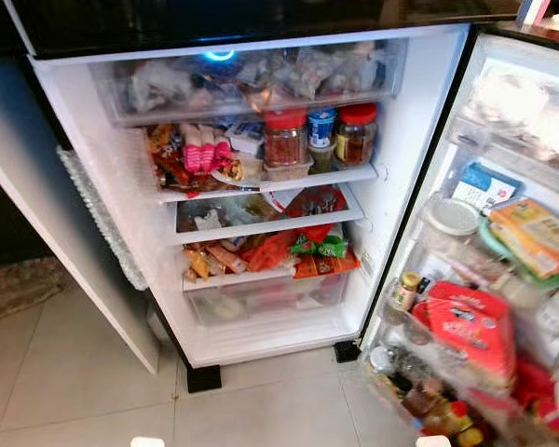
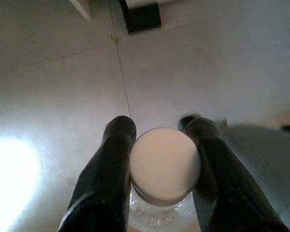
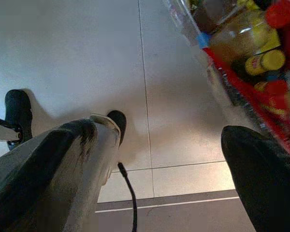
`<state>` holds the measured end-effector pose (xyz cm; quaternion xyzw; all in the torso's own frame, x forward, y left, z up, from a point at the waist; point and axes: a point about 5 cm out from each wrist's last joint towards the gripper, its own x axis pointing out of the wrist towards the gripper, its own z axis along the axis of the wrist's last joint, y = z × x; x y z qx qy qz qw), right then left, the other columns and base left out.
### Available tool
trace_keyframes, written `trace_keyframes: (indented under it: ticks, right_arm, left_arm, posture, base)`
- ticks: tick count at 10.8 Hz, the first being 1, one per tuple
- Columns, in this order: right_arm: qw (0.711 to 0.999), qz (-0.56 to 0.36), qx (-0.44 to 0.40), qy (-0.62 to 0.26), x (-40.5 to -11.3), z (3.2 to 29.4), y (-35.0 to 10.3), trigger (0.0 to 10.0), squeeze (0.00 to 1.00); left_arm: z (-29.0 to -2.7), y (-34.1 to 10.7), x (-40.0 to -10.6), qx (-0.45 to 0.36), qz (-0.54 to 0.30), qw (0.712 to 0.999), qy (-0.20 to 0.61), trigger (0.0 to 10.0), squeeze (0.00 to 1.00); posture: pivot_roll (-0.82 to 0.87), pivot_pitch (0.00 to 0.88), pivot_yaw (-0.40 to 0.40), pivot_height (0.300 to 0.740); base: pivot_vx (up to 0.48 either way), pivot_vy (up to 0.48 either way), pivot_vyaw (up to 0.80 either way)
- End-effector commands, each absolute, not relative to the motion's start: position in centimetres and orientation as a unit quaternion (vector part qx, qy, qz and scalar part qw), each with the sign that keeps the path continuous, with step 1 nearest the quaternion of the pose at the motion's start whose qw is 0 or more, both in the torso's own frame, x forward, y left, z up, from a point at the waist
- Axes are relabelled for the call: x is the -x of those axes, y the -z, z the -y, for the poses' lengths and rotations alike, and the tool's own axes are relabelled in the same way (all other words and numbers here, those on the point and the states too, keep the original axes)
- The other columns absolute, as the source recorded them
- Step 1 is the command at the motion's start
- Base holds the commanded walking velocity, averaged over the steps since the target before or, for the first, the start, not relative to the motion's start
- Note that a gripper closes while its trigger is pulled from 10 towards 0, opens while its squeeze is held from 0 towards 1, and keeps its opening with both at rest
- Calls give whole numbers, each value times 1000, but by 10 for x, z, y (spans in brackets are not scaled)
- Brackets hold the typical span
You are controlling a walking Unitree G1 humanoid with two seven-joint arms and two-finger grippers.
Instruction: Restocking fridge
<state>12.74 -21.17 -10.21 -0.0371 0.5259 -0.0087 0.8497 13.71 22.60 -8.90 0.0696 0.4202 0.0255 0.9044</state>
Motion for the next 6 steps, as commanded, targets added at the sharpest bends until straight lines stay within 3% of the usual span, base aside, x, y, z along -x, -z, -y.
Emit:
trace_keyframes:
  ticks: [1, 2, 3, 4, 6]
  right_arm:
    - [850, -526, 41, 6, -128, 212, 102, 10000, 0]
    - [850, -525, 42, 4, -128, 211, 102, 10000, 0]
    - [850, -524, 46, 0, -129, 211, 102, 10000, 0]
    - [851, -523, 48, -1, -129, 211, 101, 10000, 0]
    - [850, -524, 54, -1, -128, 213, 102, 10000, 0]
  left_arm:
    - [-228, 88, -135, -52, -407, 911, -49, 10000, 0]
    - [-223, 45, -222, -61, -284, 956, -37, 10000, 0]
    - [-219, 8, -267, -47, -191, 980, -34, 10000, 0]
    - [-209, -14, -282, -32, -112, 993, -17, 10000, 0]
    - [-196, -23, -283, -13, -71, 997, 10, 10000, 0]
  posture:
    - [31, 0, 2, 740]
    - [33, 0, 0, 740]
    - [23, 0, 0, 740]
    - [15, 0, 4, 740]
    - [23, 2, 4, 740]
  base:
    - [0, 0, 0]
    - [0, 0, 0]
    - [0, 0, 0]
    - [0, 0, 0]
    - [0, 0, 0]
